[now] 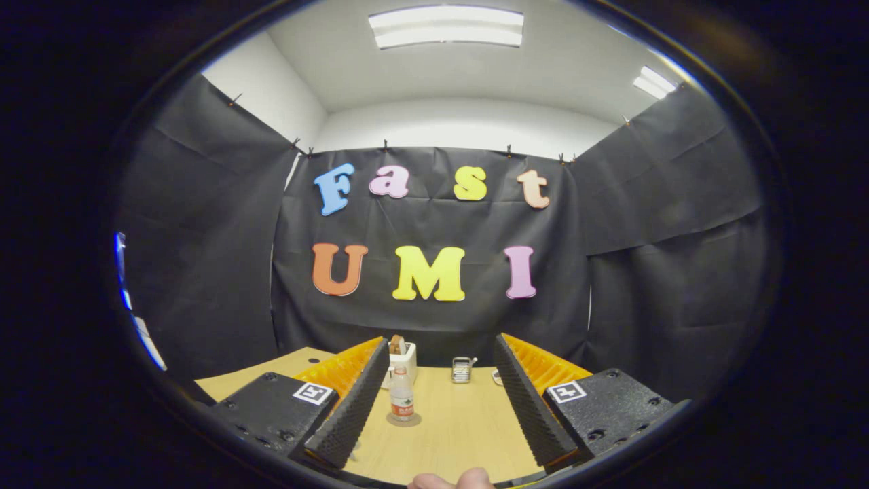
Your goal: Take the bottle from table, then pour the juice into the cup, finally place the bottle on the coaster
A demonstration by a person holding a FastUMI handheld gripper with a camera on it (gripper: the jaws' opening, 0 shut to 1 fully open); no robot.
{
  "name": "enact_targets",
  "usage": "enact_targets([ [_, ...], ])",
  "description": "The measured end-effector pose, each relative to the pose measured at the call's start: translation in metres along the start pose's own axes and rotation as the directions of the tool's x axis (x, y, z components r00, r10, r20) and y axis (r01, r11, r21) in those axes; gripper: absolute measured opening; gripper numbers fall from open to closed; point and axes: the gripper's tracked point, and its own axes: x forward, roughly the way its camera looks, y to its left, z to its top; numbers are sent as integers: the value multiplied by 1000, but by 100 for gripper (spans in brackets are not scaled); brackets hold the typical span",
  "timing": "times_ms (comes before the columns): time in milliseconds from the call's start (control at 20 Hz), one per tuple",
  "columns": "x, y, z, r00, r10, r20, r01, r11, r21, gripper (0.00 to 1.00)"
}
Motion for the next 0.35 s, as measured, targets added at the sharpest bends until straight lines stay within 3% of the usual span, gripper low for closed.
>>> enact_targets([
  [350, 7, -6, 1, 999, -36, 19, 36, 999, -14, 99],
])
